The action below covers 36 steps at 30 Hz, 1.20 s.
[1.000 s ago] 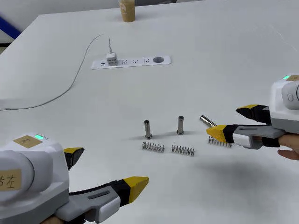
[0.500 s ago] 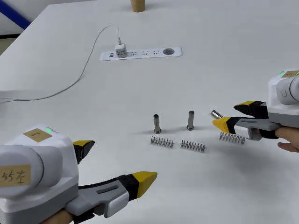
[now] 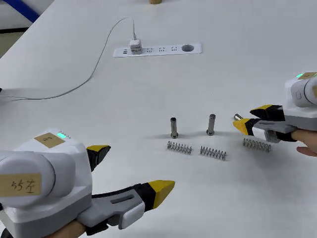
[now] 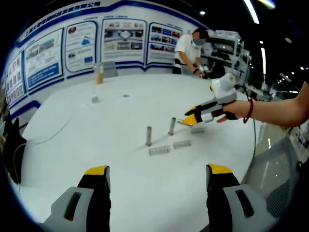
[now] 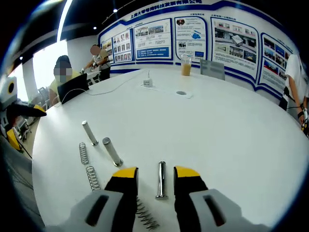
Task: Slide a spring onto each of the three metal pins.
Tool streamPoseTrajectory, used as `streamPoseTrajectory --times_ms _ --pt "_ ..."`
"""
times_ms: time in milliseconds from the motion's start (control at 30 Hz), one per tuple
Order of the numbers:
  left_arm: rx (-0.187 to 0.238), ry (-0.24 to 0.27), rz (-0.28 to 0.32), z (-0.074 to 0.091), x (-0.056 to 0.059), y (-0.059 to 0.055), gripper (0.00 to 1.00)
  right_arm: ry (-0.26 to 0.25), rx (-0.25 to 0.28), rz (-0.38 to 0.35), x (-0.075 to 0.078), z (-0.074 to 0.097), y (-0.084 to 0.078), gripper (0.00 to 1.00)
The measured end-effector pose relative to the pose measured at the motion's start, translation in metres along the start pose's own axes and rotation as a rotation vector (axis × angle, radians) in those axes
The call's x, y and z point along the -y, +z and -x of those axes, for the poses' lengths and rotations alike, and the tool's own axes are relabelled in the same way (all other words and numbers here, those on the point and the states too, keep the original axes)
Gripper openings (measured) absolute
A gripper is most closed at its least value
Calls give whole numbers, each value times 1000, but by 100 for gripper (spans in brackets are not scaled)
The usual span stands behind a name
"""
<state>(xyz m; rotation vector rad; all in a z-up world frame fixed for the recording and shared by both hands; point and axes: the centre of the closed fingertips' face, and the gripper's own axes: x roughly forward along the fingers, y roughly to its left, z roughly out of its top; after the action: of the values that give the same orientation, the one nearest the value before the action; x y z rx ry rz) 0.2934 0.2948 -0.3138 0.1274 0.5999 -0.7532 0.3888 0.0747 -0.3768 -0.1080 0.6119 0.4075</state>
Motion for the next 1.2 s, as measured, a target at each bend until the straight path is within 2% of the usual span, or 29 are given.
streamPoseTrajectory --times_ms 333,733,1200 --pt "-5 -14 -8 0 0 -1 82 -10 -22 -3 6 -14 -6 25" --pt "-16 -21 -9 -1 2 -2 81 1 -34 -51 9 -22 -13 19" --pt "-31 -22 -2 -2 1 -6 80 8 -38 14 6 -25 -11 14"
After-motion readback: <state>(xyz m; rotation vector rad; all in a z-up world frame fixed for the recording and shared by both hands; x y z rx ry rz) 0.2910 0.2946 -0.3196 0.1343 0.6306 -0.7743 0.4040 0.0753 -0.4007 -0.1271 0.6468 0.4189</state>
